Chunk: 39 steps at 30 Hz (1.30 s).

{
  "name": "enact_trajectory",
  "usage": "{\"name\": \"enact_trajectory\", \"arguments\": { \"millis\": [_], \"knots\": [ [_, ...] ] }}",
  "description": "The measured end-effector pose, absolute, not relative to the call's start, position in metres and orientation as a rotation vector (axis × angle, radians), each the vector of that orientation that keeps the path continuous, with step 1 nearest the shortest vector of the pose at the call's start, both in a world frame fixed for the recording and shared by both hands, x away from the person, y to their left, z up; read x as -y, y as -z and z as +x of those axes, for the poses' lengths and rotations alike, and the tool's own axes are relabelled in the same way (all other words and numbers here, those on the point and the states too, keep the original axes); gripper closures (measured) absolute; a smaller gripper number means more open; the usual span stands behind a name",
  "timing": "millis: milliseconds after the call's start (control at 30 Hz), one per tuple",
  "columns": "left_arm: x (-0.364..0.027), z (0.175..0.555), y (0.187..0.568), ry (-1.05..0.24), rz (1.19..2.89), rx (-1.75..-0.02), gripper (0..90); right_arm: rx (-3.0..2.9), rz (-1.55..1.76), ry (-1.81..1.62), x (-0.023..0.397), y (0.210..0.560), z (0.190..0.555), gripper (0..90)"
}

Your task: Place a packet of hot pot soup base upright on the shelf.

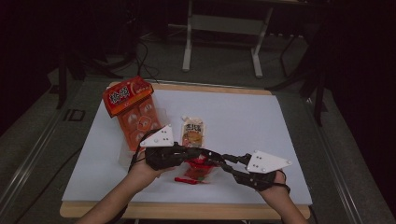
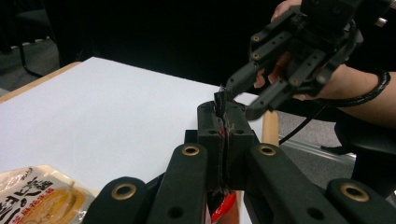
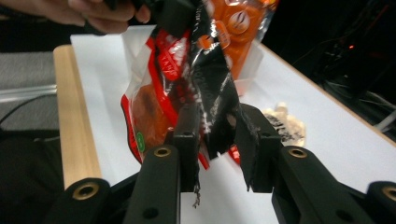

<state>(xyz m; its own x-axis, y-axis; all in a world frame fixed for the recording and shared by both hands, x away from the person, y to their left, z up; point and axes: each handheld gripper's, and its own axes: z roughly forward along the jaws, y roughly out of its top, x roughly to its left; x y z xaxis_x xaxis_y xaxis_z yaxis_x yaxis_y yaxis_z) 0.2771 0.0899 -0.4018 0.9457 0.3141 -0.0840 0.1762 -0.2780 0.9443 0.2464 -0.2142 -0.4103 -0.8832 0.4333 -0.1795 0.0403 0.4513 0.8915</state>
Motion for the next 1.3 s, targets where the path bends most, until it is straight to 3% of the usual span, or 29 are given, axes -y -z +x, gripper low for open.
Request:
{"name": "enact_trajectory", "arguments": {
  "millis": [400,467,500,633,867,1300],
  "knots": [
    [-0.11,0.277,0.391,-0.215,1.791,-0.37,88.5,-2.237,0.479,-1.459,0.225,0.406,0.25,38.0],
    [-0.116,0.278,0.389,-0.226,1.774,-0.374,88.5,-2.238,0.484,-1.464,0.225,0.406,0.25,36.6],
    [-0.118,0.278,0.388,-0.233,1.761,-0.384,88.5,-2.22,0.502,-1.476,0.225,0.407,0.25,29.0],
    [-0.13,0.28,0.384,-0.275,1.742,-0.391,88.4,-2.202,0.527,-1.52,0.228,0.408,0.252,15.6],
    [-0.152,0.282,0.382,-0.343,1.691,-0.405,88.3,-2.232,0.535,-1.556,0.234,0.411,0.256,10.7],
    [-0.197,0.29,0.393,-0.411,1.656,-0.416,88.1,-2.224,0.53,-1.518,0.234,0.414,0.258,10.7]
  ]
}}
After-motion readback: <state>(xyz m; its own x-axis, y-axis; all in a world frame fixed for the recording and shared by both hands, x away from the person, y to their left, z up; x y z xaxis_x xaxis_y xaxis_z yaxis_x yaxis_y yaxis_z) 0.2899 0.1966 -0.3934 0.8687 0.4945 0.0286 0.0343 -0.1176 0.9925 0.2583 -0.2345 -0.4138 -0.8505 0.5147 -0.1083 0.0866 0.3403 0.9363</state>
